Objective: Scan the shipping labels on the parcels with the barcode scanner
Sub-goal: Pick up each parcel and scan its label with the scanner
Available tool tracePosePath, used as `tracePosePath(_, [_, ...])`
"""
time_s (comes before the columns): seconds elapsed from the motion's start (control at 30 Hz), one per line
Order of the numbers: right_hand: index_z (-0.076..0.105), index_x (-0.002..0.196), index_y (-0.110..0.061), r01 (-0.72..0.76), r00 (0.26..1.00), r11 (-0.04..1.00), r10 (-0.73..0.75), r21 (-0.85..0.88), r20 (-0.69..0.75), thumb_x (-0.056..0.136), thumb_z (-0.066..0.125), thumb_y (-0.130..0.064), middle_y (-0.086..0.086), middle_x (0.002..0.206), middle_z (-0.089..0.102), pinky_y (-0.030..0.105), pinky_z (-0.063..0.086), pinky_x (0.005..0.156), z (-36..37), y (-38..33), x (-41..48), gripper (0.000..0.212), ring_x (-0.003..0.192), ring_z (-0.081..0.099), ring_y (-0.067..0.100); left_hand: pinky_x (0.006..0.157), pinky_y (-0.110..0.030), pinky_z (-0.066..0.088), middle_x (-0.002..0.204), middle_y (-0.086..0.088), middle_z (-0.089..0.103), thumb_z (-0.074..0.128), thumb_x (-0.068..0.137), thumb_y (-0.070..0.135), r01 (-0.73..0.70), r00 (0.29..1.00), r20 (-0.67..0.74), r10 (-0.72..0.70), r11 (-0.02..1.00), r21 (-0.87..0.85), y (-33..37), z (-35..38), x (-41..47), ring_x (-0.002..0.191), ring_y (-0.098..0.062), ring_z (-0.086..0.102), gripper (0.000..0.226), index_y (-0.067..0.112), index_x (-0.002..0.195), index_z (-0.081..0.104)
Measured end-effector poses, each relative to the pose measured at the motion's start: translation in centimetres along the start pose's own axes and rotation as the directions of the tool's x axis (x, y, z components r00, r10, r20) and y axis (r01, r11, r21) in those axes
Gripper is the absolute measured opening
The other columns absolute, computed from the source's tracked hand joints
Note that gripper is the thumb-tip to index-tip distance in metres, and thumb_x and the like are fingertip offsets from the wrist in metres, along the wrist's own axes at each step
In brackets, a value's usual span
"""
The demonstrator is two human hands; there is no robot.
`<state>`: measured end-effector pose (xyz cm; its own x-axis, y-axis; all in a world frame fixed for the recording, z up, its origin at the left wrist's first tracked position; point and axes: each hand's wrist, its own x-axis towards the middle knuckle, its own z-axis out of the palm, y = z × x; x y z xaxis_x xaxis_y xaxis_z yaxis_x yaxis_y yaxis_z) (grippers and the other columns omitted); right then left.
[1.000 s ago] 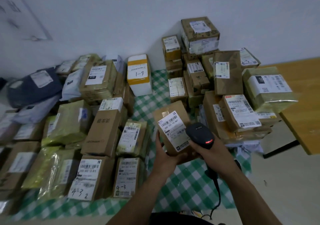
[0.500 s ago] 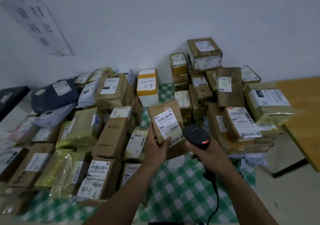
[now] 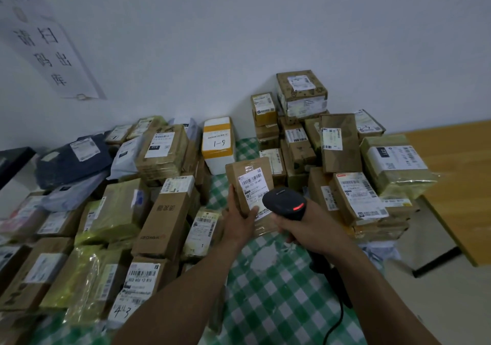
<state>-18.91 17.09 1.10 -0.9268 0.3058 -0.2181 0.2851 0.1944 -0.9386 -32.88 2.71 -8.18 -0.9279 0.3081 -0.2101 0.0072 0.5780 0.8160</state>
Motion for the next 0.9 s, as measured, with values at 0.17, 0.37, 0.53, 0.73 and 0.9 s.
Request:
tracePosePath(0.17, [0.07, 0.11, -0.025, -0.01, 1.0, 0.999, 0.009, 0.045, 0.024, 0.096, 0.073, -0.026, 0.001, 0.079, 0.075, 0.02, 0.055, 0.06, -0.1, 0.1, 0.5, 0.015, 0.066, 0.071, 0.011, 0.105, -0.038, 0.041, 0.156, -0.021, 0.035, 0.07, 0.097, 0.037, 0.026, 1.0, 0.002, -0.026, 1.0, -0.007, -0.5, 0.5, 0.7, 0.141, -0.035, 0.043, 0.099, 0.044, 0.163, -0.003])
tracePosePath(0.37, [0.066, 0.117, -0.03, -0.052, 0.997, 0.998, 0.051, 0.02, 0.049, 0.097, 0.071, -0.021, -0.001, 0.08, 0.075, 0.021, 0.055, 0.06, -0.1, 0.4, 1.3, 0.022, 0.065, 0.072, 0.013, 0.106, -0.042, 0.042, 0.152, -0.023, 0.04, 0.072, 0.096, 0.034, 0.019, 1.0, -0.013, -0.019, 1.0, -0.017, -1.1, 0.8, 1.4, 0.142, -0.037, 0.041, 0.099, 0.042, 0.163, 0.0])
tracePosePath(0.53, [0.065, 0.11, -0.036, -0.037, 0.998, 0.999, 0.037, -0.001, 0.053, 0.098, 0.07, -0.021, 0.001, 0.081, 0.075, 0.019, 0.054, 0.058, -0.1, 0.0, 1.7, 0.02, 0.065, 0.071, 0.012, 0.106, -0.042, 0.043, 0.153, -0.022, 0.037, 0.071, 0.096, 0.034, 0.048, 0.999, -0.008, -0.048, 0.998, -0.047, -1.2, 0.8, 2.1, 0.139, -0.037, 0.044, 0.099, 0.043, 0.163, -0.001])
tracePosePath(0.73, [0.069, 0.103, -0.039, 0.016, 0.999, 0.993, -0.02, 0.117, 0.034, 0.094, 0.076, -0.028, -0.001, 0.086, 0.077, 0.019, 0.056, 0.059, -0.1, -0.4, 2.3, 0.015, 0.072, 0.073, 0.013, 0.11, -0.056, 0.047, 0.152, -0.009, 0.048, 0.069, 0.078, 0.062, -0.021, 0.996, -0.085, 0.002, 0.976, -0.217, -1.6, 0.1, 4.5, 0.136, -0.028, 0.052, 0.1, 0.065, 0.153, 0.004])
tracePosePath(0.9, [0.069, 0.105, -0.037, -0.004, 0.999, 0.994, 0.0, 0.106, 0.041, 0.095, 0.075, -0.02, -0.001, 0.089, 0.076, 0.02, 0.055, 0.059, 0.2, -0.2, 4.8, 0.021, 0.065, 0.069, 0.009, 0.112, -0.053, 0.045, 0.15, -0.007, 0.049, 0.073, 0.093, 0.038, -0.072, 0.98, -0.195, 0.033, 0.978, -0.195, 0.0, -4.0, 8.7, 0.135, -0.028, 0.053, 0.091, 0.054, 0.157, 0.01])
